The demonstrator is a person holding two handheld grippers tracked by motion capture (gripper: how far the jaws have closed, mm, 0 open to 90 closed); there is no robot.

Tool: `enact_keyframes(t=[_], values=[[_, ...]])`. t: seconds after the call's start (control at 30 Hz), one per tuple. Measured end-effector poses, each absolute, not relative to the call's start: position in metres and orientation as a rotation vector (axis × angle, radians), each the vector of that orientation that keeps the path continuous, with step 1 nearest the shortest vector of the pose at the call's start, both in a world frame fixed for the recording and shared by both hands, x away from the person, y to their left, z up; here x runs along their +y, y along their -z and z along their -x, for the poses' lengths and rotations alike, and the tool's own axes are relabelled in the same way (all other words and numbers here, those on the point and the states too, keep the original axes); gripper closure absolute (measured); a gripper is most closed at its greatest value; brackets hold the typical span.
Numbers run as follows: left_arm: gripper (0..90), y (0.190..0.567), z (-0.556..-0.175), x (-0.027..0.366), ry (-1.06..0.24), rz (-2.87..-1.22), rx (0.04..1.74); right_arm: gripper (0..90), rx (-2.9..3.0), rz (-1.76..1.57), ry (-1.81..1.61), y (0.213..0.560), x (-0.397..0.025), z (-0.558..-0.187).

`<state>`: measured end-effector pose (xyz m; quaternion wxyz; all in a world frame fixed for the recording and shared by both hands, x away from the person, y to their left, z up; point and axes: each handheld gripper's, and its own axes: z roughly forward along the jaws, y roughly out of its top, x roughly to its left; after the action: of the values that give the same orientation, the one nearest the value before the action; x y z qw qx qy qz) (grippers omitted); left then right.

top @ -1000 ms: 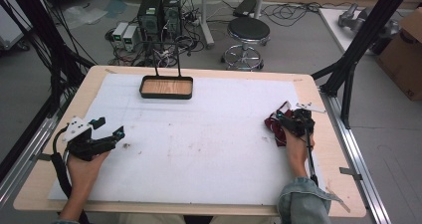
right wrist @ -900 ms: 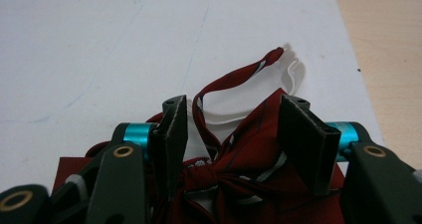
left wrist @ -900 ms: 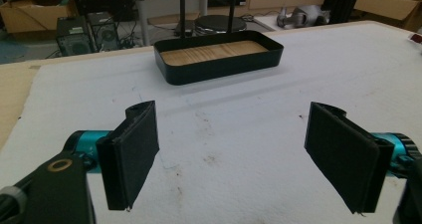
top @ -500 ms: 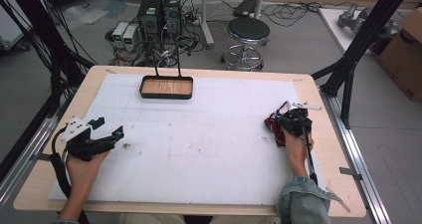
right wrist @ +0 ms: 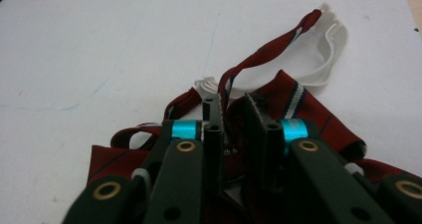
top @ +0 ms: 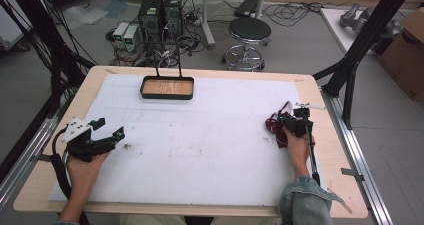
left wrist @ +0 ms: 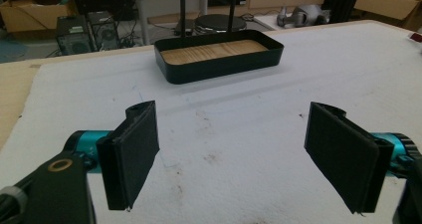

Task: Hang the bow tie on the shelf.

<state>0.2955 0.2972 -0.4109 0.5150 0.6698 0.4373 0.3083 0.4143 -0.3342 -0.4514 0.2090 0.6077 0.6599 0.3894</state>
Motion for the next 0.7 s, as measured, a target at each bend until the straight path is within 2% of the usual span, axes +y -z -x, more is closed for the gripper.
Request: enact_keyframes(t=[0.2, 0.7], values=[[21.6, 0.411, -0.296, 0.298, -0.741, -1.608, 1.051, 87.1, 1.831, -1.661, -1.043, 0.448, -0.330, -0.412], [21.6, 0.411, -0.295, 0.298, -0.745, -1.607, 1.049, 87.5, 1.787, -1.486, -1.114, 0.416, -0.324, -0.392]])
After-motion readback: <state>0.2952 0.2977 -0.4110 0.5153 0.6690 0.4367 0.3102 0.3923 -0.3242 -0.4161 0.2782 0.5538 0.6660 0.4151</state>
